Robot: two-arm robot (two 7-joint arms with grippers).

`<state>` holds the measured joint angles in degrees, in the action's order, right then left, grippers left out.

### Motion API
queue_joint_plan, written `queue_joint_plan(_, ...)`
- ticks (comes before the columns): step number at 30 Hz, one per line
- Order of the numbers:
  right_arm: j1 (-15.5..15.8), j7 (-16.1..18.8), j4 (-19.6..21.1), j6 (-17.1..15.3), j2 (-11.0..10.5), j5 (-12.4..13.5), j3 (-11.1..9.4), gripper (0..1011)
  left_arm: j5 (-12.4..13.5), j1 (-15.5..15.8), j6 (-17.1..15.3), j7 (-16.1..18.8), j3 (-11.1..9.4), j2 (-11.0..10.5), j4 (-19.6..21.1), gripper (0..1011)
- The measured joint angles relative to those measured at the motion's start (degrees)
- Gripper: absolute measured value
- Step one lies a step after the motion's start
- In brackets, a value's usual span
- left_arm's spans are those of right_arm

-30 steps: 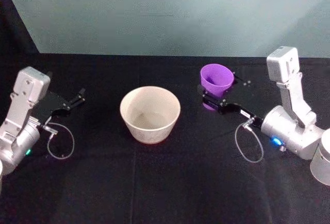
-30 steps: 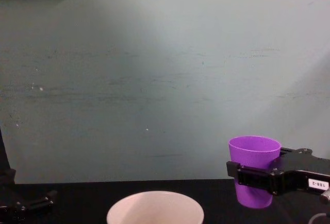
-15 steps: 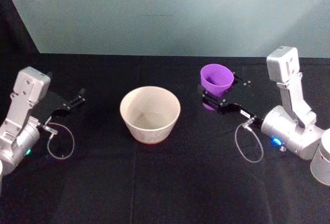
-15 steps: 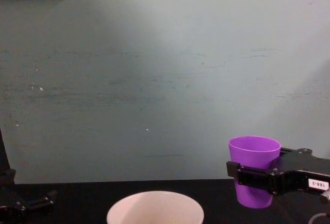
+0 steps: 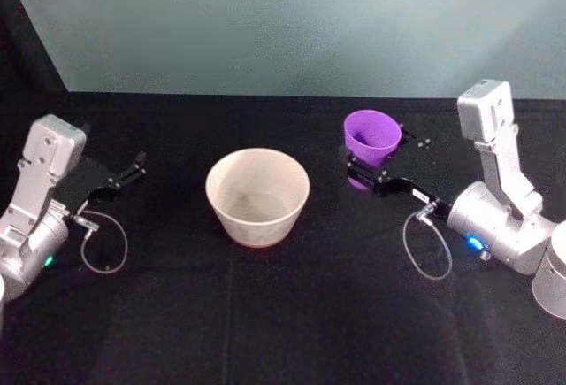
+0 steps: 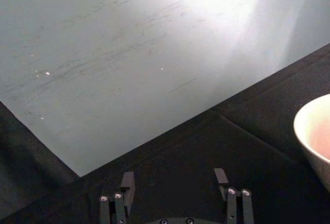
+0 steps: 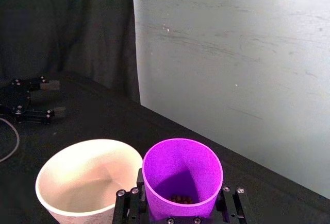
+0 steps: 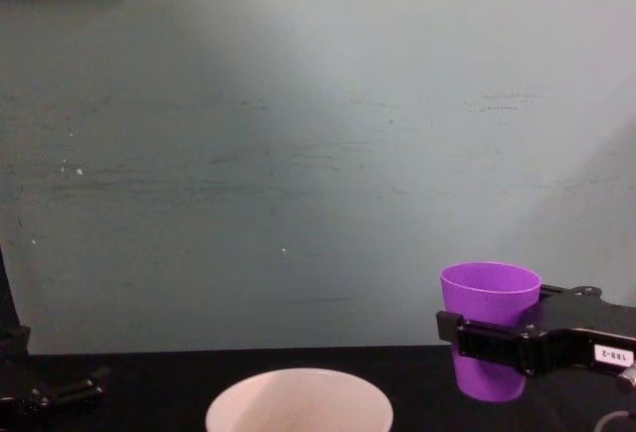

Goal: Pick up the cup and pour the mung beans from the cup into the bowl.

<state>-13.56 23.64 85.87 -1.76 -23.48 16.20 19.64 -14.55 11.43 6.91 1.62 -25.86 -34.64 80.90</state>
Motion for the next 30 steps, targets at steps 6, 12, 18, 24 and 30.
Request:
queue_joint_plan(6,0.0,0.0,0.0,0.0,0.0,0.0,0.0,724,0.0,0.0,0.0,0.0,0.0,0.0,0.0,1000)
queue_joint_plan(12,0.0,0.0,0.0,0.0,0.0,0.0,0.0,724,0.0,0.0,0.0,0.0,0.0,0.0,0.0,1000)
queue_joint_plan(18,0.0,0.0,0.0,0.0,0.0,0.0,0.0,724,0.0,0.0,0.0,0.0,0.0,0.0,0.0,1000)
queue_joint_plan(24,0.0,0.0,0.0,0.0,0.0,0.0,0.0,724,0.0,0.0,0.0,0.0,0.0,0.0,0.0,1000)
queue_joint_plan(30,0.0,0.0,0.0,0.0,0.0,0.0,0.0,726,0.0,0.0,0.0,0.0,0.0,0.0,0.0,1000)
